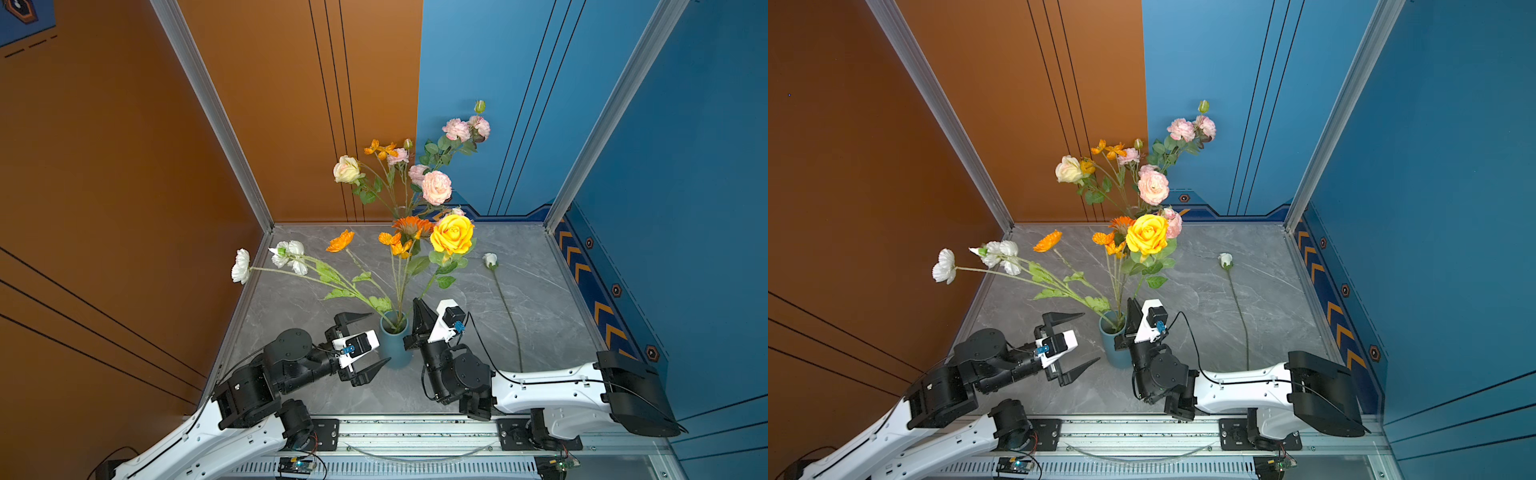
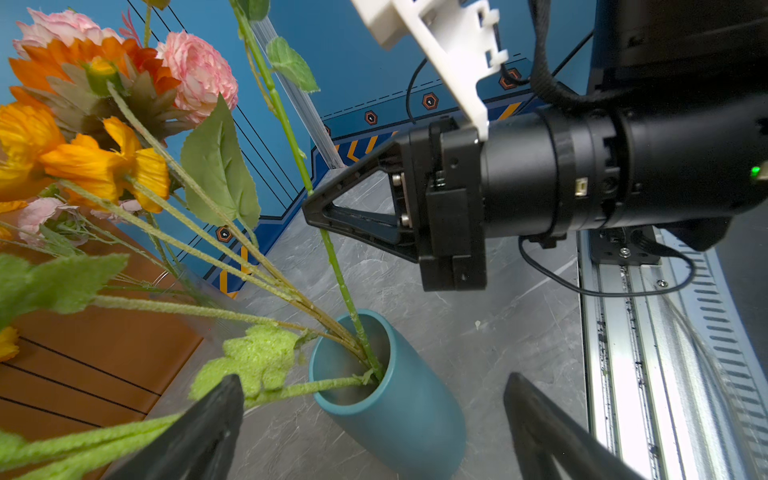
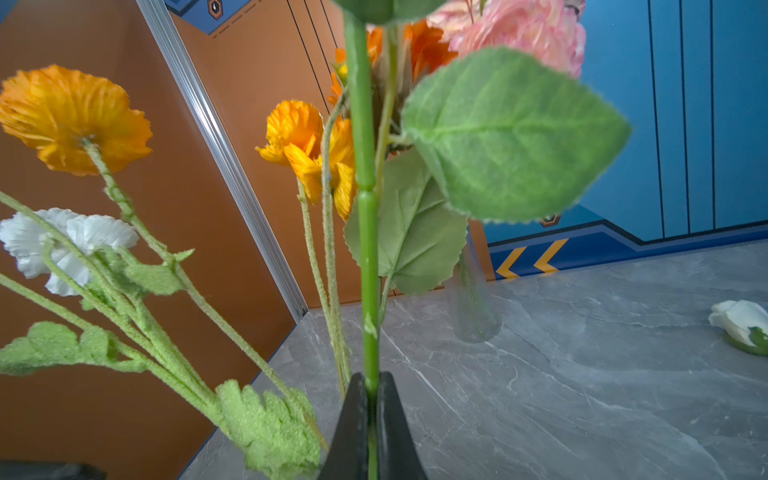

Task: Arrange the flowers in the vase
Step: 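Lower the orange rose stem into the teal vase and open the right gripper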

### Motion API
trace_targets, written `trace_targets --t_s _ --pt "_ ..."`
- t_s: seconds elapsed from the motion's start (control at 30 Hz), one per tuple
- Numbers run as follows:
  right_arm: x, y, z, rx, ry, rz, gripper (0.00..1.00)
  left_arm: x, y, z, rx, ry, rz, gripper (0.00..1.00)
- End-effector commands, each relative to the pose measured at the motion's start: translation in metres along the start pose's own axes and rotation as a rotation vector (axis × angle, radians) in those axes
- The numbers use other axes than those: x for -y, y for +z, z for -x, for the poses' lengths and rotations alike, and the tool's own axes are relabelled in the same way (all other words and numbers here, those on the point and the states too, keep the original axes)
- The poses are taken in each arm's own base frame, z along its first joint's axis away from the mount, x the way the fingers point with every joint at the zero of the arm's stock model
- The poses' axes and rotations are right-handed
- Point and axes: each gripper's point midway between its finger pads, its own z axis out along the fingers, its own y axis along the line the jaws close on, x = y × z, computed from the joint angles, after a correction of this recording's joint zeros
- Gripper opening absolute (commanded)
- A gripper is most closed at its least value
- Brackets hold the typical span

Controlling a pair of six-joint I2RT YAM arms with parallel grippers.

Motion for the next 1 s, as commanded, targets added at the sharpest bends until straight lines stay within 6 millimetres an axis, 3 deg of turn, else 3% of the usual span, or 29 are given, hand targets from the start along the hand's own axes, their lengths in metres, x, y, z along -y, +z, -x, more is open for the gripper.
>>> trace_targets --t_s 0.0,0.2,0.43,0.6,0.77,0.97 --pt "0.01 0.009 -0.01 -0.088 0.066 0.005 0.0 0.003 0.001 -0.003 0.001 -0.018 -0.013 0.98" --pt "0.014 0.017 -0.023 -0.147 0.078 0.034 0.08 0.002 0.002 -0.003 0.001 -0.02 -0.014 0.98" --pt "-0.009 0.022 -0.03 -0.18 0.075 0.115 0.16 0.002 0.002 -0.003 -0.004 -0.023 -0.014 0.98" --pt "-0.012 0.018 -0.032 -0.173 0.077 0.133 0.32 0.002 0.003 -0.004 -0.004 -0.024 -0.019 0.98" --pt "-0.006 0.012 -0.035 -0.217 0.037 0.126 0.66 0.004 0.003 -0.004 -0.002 -0.028 -0.029 0.98" --pt "0.022 0.001 -0.036 -0.357 0.019 0.099 0.82 0.007 0.006 -0.003 -0.001 -0.036 -0.054 0.98"
